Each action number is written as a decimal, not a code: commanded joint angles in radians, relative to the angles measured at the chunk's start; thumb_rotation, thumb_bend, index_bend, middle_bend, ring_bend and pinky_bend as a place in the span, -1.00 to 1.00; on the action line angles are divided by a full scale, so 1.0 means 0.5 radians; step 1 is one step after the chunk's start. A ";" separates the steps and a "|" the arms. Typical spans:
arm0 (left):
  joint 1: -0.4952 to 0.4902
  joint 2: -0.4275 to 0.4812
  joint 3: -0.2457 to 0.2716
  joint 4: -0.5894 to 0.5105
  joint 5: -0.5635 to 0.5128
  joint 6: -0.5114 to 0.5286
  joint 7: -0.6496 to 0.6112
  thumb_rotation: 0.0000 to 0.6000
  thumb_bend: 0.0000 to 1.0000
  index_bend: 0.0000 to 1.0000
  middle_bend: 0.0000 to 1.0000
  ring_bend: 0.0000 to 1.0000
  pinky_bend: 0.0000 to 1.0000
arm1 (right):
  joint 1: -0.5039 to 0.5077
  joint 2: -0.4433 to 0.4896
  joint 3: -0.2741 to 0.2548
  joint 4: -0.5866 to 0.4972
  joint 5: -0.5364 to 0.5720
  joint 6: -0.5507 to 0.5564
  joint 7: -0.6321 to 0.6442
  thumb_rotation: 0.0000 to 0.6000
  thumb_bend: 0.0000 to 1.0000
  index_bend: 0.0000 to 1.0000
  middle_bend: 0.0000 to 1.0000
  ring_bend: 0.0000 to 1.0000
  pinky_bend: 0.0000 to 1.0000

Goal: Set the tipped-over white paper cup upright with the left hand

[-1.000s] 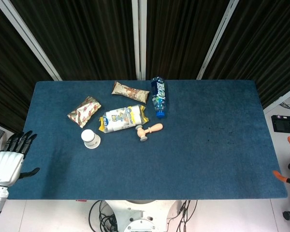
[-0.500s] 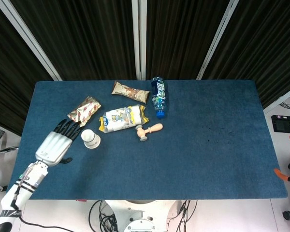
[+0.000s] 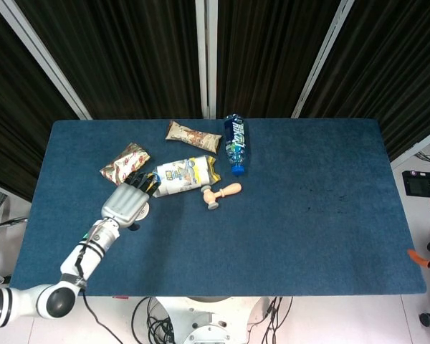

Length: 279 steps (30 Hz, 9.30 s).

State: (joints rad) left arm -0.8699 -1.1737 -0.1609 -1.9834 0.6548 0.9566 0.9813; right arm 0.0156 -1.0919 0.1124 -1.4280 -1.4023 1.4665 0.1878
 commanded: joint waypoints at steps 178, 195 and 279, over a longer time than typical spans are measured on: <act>-0.044 -0.650 0.168 0.570 0.499 0.221 -0.410 1.00 -0.58 -0.26 -0.16 -0.86 -0.94 | 0.036 0.008 -0.063 0.109 0.047 -0.225 0.186 1.00 -0.92 -1.00 -1.00 -1.00 -1.00; 0.634 -0.802 0.207 1.263 1.536 0.871 -2.940 1.00 -0.58 -0.21 -0.11 -0.75 -0.97 | 0.044 0.019 -0.064 0.087 0.053 -0.246 0.170 1.00 -0.92 -1.00 -1.00 -1.00 -1.00; 1.351 0.093 0.483 0.995 1.561 1.036 -1.884 1.00 -0.66 -1.00 -1.00 -1.00 -1.00 | 0.010 -0.051 -0.066 0.039 -0.010 -0.069 -0.040 1.00 -0.92 -1.00 -1.00 -1.00 -1.00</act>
State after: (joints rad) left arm -0.2366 -1.1708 0.0593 -1.4556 1.4746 1.5146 -0.0013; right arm 0.0203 -1.1148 0.0805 -1.4091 -1.4054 1.4339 0.1718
